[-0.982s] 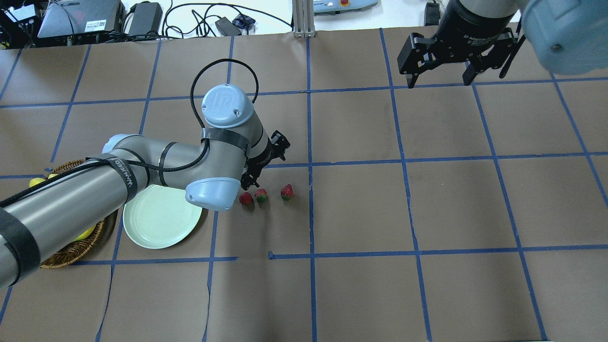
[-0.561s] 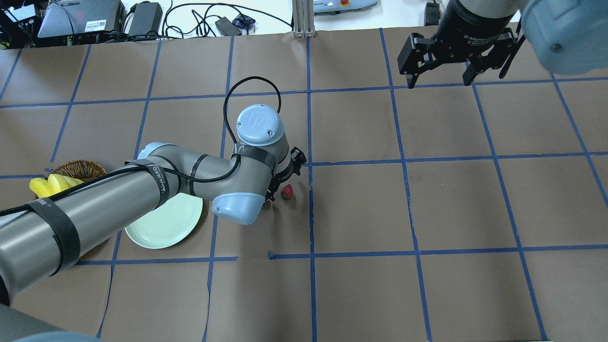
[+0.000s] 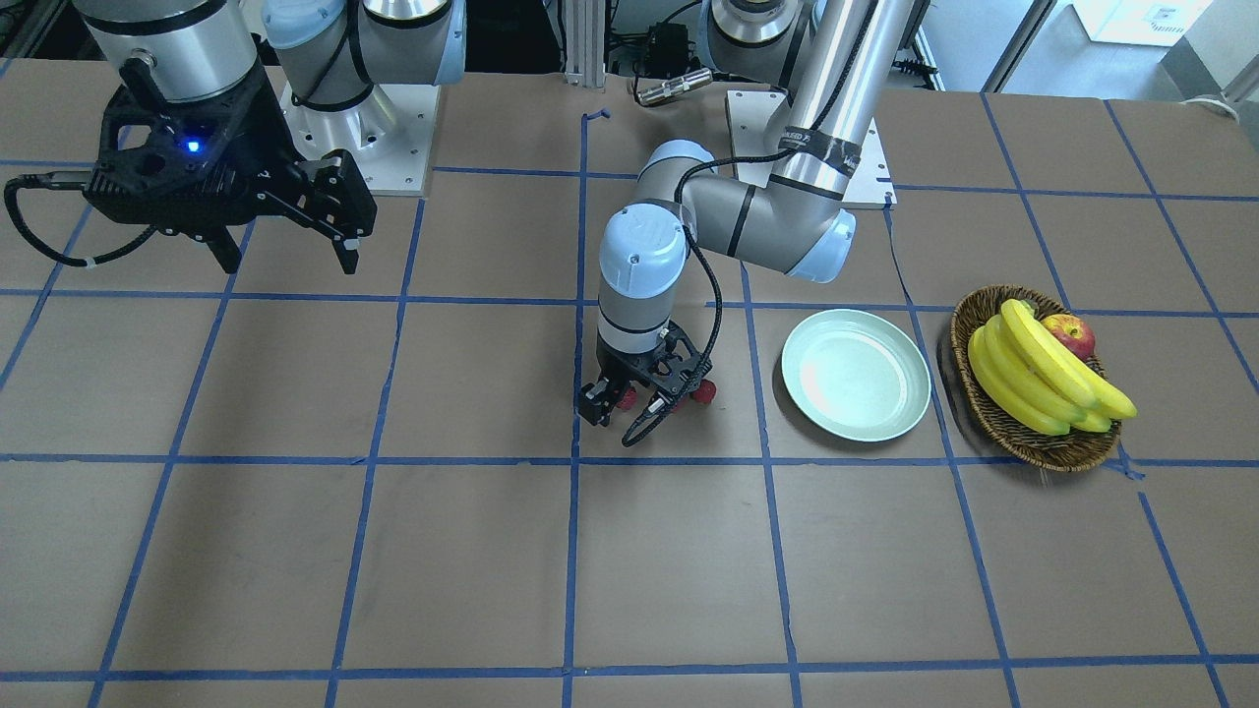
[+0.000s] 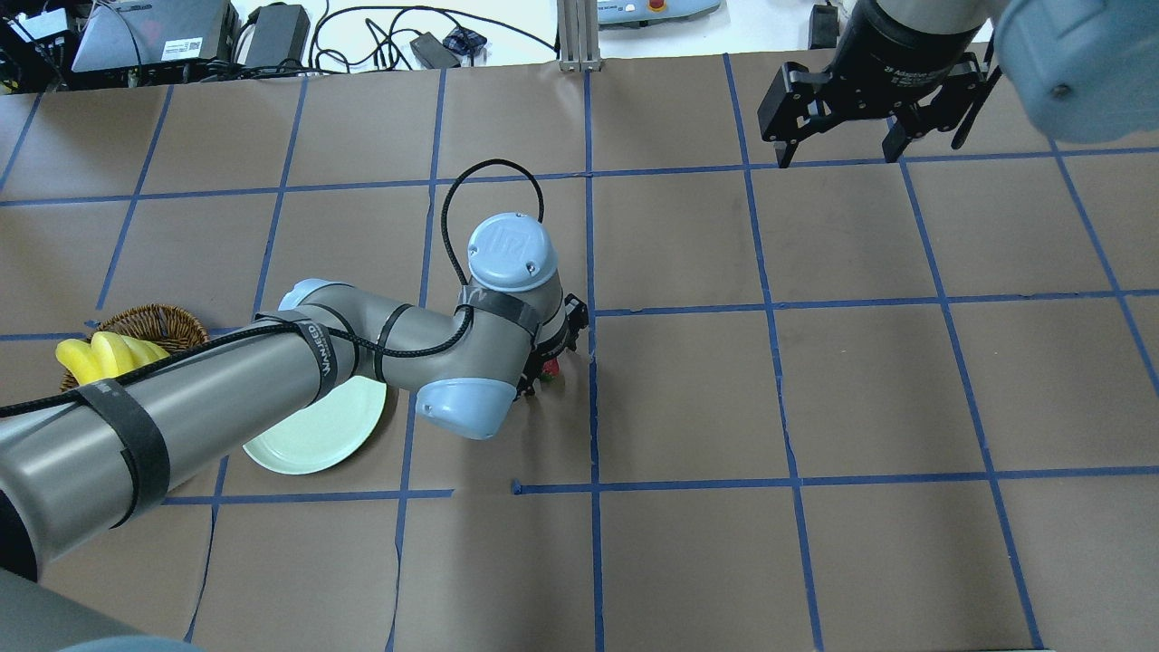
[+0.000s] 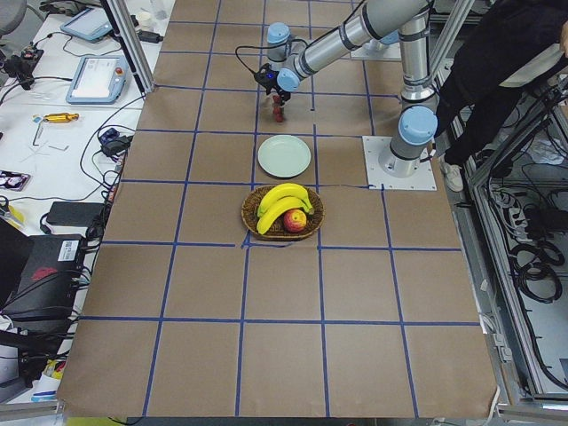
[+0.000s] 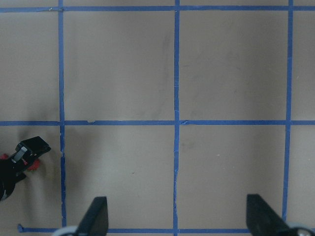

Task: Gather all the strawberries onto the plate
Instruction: 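Lower the left gripper and grasp one strawberry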

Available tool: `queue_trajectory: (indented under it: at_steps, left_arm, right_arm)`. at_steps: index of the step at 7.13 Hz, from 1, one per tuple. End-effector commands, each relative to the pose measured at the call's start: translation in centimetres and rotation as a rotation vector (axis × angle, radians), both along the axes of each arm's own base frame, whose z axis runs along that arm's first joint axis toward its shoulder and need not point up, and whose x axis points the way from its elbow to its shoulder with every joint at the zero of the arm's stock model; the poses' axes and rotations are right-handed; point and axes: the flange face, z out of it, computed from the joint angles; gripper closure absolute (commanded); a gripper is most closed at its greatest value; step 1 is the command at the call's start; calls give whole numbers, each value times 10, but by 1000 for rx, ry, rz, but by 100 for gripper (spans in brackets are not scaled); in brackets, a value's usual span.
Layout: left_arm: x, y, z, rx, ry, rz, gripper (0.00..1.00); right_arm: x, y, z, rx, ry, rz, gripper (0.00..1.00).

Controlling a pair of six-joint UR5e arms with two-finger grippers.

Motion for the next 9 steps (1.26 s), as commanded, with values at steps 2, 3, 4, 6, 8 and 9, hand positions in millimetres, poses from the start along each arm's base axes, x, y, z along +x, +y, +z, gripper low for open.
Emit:
queue_trajectory:
  at_steps: [2,3,4,6,8,9]
  left_arm:
    - [1,4,-3,10,-2,-25,44]
    - [0,3,0,5,2,-26,54]
    - [0,3,0,5,2,-26,58]
    - [1,4,12,-8,4,-46,62]
    - [3,5,23,-14,1,-61,65]
    - [11,7,29,15,-33,-92,65]
  right_arm:
    - [0,-1,0,-2,0,-2,0]
    - [0,0,0,-1,0,-2,0]
    - [0,0,1,-2,0,-2,0]
    - [0,0,1,-4,0,-2,0]
    - [0,-1,0,-2,0,-2,0]
    - [0,-1,0,-2,0,-2,0]
